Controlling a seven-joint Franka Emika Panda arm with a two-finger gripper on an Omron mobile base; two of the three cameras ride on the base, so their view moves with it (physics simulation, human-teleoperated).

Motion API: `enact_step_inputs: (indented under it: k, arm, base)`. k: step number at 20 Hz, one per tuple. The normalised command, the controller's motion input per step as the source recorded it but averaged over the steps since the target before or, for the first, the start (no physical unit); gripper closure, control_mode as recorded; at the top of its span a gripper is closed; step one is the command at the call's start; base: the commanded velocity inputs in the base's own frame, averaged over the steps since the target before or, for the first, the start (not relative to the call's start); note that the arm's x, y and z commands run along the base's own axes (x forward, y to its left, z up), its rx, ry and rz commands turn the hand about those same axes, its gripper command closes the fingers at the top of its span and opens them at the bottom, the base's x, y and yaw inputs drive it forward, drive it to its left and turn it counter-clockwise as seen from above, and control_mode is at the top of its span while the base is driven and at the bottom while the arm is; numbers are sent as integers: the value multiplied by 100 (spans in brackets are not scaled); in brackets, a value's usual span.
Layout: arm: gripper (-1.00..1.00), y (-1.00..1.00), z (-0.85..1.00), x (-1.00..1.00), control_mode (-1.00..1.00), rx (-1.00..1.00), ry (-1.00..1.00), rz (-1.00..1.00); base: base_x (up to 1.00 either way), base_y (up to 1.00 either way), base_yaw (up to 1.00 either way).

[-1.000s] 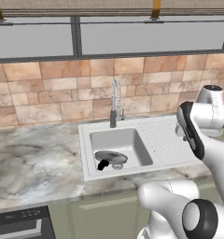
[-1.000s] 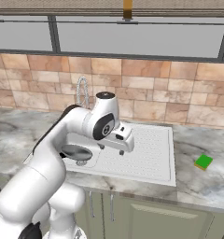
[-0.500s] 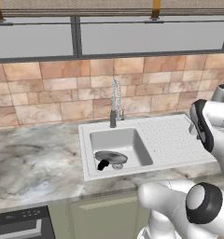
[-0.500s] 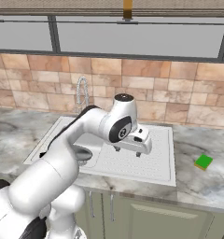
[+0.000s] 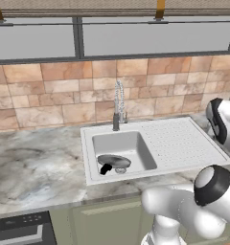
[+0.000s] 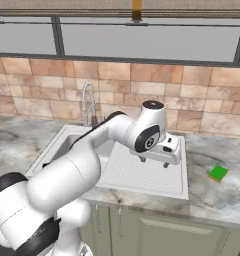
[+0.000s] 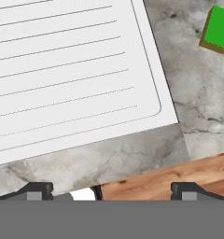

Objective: Pick the pan and sponge and place them into the sink. Then turn on the water.

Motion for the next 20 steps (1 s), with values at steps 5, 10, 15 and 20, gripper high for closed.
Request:
enact_step_inputs:
  k: [5,10,15,20]
  arm:
    - [-100,-47,0,7,-100,0,0,0]
    - [-100,-46,0,2,-100,0,0,0]
    - [-100,-42,0,0,-100,0,0,-4]
    - [-100,-44,0,15,-100,0,0,-8]
  base:
    - [0,0,0]
    - [0,0,0]
    - [0,0,0]
    - [0,0,0]
